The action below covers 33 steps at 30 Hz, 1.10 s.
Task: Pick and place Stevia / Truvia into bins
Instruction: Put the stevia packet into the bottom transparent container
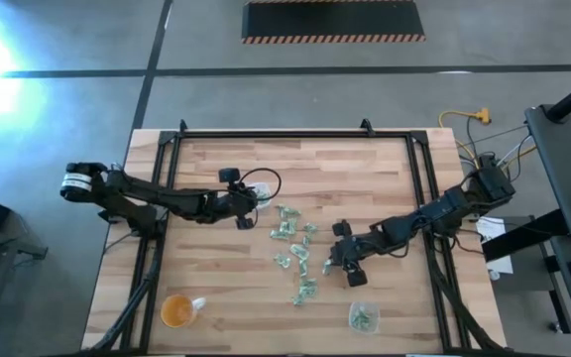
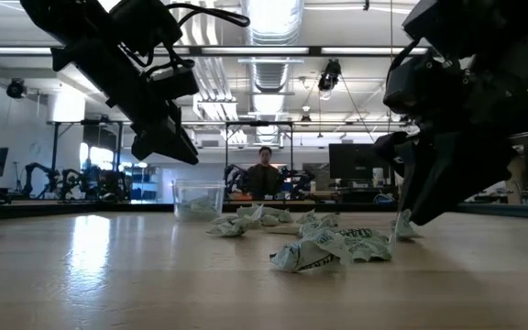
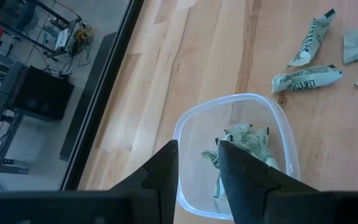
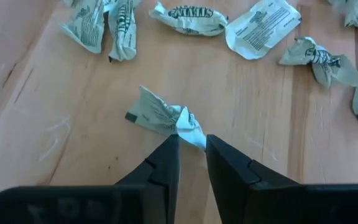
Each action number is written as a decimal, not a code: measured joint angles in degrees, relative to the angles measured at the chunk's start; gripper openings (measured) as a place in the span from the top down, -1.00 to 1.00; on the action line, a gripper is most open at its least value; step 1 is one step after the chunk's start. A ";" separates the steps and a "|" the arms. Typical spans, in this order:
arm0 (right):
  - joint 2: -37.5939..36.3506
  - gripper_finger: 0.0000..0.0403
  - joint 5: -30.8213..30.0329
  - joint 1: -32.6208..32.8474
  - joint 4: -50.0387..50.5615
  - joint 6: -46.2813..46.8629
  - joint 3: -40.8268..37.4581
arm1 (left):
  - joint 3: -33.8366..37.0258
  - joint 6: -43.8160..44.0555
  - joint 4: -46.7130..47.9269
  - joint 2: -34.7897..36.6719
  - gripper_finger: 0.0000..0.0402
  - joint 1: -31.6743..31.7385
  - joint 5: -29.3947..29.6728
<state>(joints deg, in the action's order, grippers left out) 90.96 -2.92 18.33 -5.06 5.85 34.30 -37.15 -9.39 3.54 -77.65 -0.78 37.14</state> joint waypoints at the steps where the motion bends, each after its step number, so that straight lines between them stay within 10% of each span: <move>1: 0.00 0.66 0.00 0.00 -0.04 -0.02 0.00 | 0.00 0.00 -0.01 0.00 0.51 0.00 -0.01; 33: 0.00 0.25 -0.08 0.02 -2.72 -0.69 -0.22 | -0.07 0.04 -0.03 0.02 0.51 0.00 -0.01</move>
<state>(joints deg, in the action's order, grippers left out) 90.96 -3.00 18.35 -7.79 5.16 34.09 -37.21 -9.34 3.51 -77.62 -0.78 37.12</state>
